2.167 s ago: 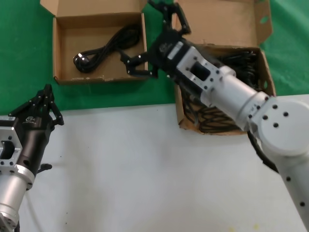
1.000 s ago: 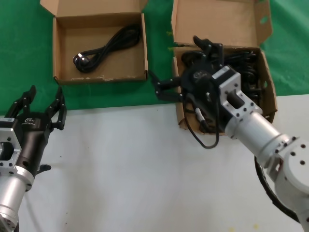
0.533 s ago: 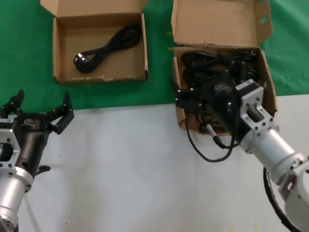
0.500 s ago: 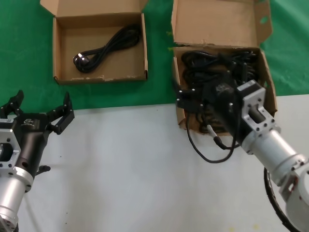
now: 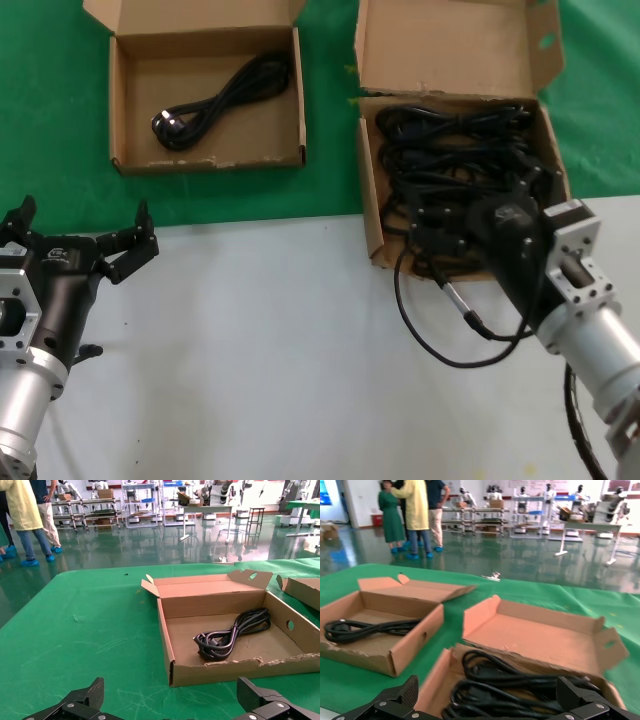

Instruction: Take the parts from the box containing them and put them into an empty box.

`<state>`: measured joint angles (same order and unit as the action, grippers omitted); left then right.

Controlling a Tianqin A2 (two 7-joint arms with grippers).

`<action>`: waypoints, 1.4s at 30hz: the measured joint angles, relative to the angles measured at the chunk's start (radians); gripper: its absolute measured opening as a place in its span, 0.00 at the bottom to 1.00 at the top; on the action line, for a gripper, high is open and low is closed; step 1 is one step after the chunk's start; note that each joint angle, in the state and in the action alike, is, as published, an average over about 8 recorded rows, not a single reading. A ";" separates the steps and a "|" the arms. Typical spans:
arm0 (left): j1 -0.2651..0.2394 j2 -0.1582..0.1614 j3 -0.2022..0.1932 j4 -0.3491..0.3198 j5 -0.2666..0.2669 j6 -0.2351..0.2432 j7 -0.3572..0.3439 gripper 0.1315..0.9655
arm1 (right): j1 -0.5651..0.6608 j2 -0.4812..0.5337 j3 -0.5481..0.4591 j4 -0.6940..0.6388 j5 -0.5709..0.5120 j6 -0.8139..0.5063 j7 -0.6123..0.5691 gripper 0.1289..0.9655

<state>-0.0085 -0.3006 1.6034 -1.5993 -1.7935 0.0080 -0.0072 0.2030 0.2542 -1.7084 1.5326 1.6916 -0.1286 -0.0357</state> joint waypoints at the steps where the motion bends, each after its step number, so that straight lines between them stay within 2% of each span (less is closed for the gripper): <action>1: 0.000 0.000 0.000 0.000 0.000 0.000 0.000 0.91 | -0.007 0.002 0.004 0.002 0.004 0.005 0.001 1.00; 9: 0.003 0.000 -0.001 0.000 -0.002 -0.003 0.002 0.99 | -0.066 0.015 0.035 0.022 0.035 0.042 0.011 1.00; 25: 0.007 0.001 -0.003 -0.001 -0.006 -0.007 0.006 1.00 | -0.176 0.040 0.094 0.058 0.094 0.111 0.031 1.00; 42: 0.008 0.001 -0.003 -0.001 -0.006 -0.007 0.007 1.00 | -0.185 0.042 0.099 0.061 0.099 0.117 0.032 1.00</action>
<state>-0.0008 -0.3000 1.6003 -1.5999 -1.7994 0.0007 -0.0006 0.0185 0.2958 -1.6098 1.5939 1.7902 -0.0117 -0.0032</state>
